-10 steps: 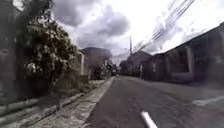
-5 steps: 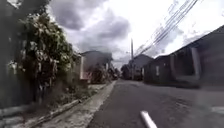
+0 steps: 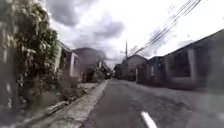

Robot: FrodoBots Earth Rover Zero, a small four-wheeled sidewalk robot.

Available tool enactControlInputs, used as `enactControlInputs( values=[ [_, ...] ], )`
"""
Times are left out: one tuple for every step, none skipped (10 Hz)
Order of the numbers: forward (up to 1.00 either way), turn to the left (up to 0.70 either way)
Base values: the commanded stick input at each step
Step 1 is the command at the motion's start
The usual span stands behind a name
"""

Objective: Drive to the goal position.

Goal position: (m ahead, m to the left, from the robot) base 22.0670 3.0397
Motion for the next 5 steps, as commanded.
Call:
enactControlInputs(
  values=[
    [0.85,-0.34],
    [0.85,-0.34],
    [0.85,-0.34],
    [0.85,-0.34],
    [0.85,-0.34]
  ],
)
